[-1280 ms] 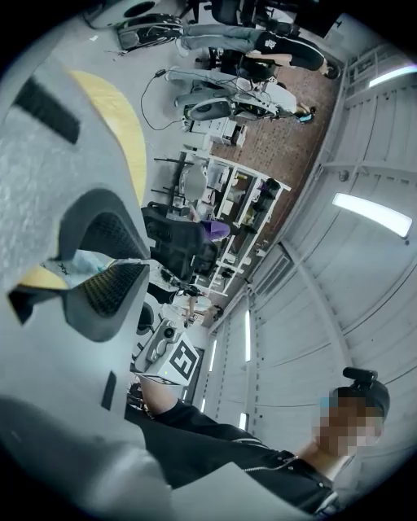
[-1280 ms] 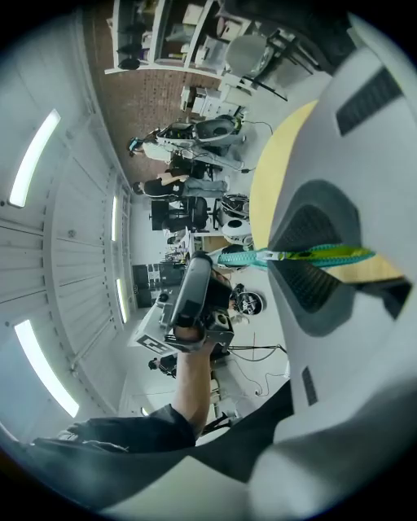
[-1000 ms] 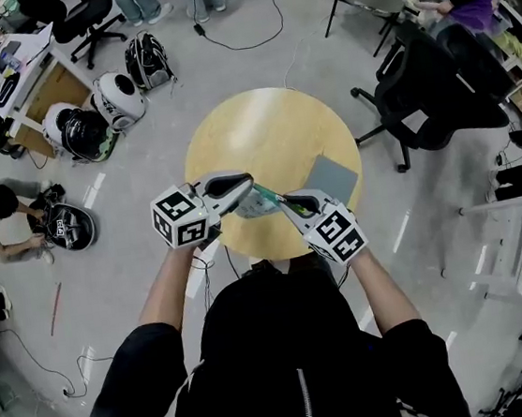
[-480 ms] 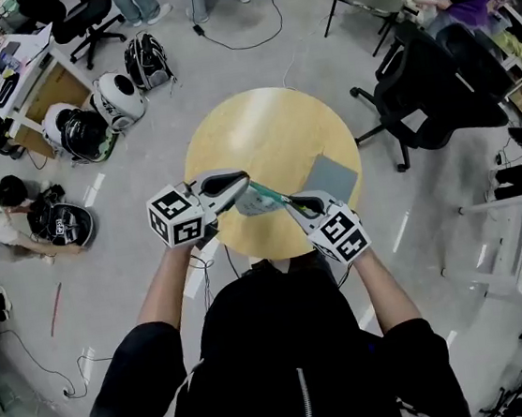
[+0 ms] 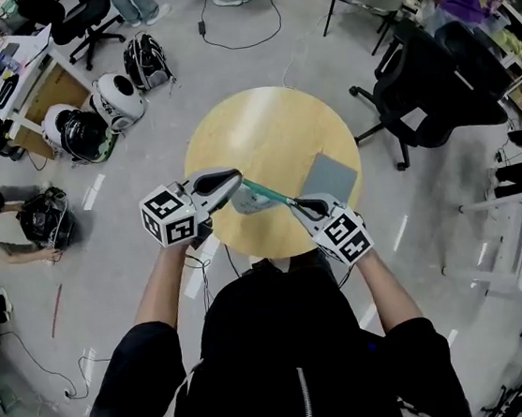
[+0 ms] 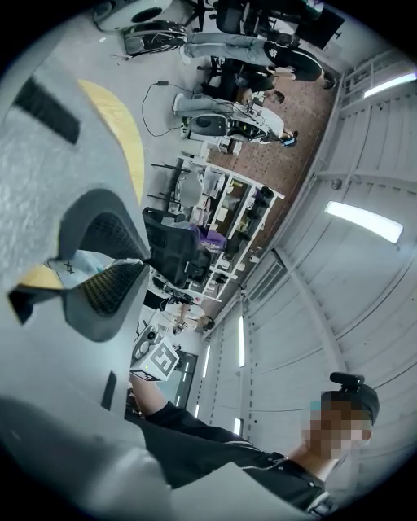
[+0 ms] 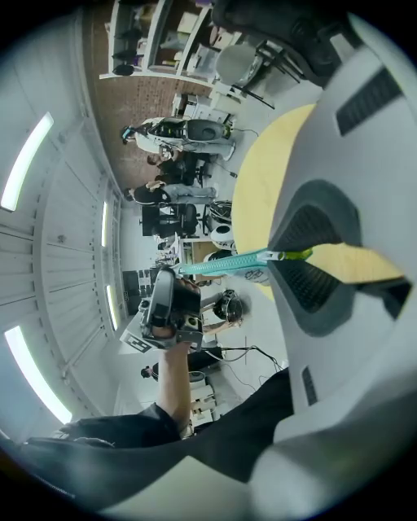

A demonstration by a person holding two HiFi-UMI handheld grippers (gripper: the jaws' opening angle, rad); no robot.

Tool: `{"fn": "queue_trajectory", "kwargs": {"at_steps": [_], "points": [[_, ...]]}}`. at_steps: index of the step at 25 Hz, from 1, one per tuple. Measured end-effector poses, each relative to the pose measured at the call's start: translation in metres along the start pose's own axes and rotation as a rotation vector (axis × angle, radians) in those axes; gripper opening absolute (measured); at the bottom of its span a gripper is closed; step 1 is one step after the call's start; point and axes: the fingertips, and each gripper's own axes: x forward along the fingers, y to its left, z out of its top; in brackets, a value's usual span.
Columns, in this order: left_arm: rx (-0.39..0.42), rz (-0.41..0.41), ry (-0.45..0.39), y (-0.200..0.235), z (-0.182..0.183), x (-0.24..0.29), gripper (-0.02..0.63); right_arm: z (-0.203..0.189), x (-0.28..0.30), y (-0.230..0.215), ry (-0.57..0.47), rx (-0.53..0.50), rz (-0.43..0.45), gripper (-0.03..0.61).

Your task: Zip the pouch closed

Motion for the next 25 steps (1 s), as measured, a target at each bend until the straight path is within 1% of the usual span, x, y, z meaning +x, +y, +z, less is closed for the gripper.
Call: {"fn": "queue_trajectory", "kwargs": {"at_steps": [4, 7, 9, 12, 18, 22, 24, 25], "points": [[-0.023, 0.021, -0.027, 0.008, 0.005, -0.007, 0.023, -0.015, -0.005, -0.003, 0.03, 0.009, -0.003, 0.034], [-0.016, 0.007, -0.016, 0.005, 0.004, -0.008, 0.023, -0.021, -0.008, -0.003, 0.023, 0.021, -0.007, 0.034], [-0.015, 0.002, -0.022, 0.003, 0.005, -0.007, 0.023, -0.022, -0.006, -0.002, 0.027, 0.015, -0.009, 0.034], [-0.014, -0.007, -0.031, 0.001, 0.009, -0.006, 0.023, -0.021, -0.005, -0.003, 0.018, 0.04, -0.013, 0.035], [0.019, -0.036, -0.059, -0.008, 0.021, 0.001, 0.025, -0.02, -0.001, -0.009, -0.024, 0.142, -0.013, 0.04], [0.036, -0.067, -0.061, -0.016, 0.025, 0.008, 0.025, -0.015, 0.003, -0.011, -0.059, 0.172, -0.021, 0.048], [0.058, -0.079, -0.05, -0.02, 0.026, 0.011, 0.025, -0.01, 0.005, -0.009, -0.077, 0.18, -0.016, 0.072], [0.071, -0.079, -0.043, -0.02, 0.026, 0.013, 0.025, -0.007, 0.006, -0.008, -0.084, 0.18, -0.015, 0.074]]}}
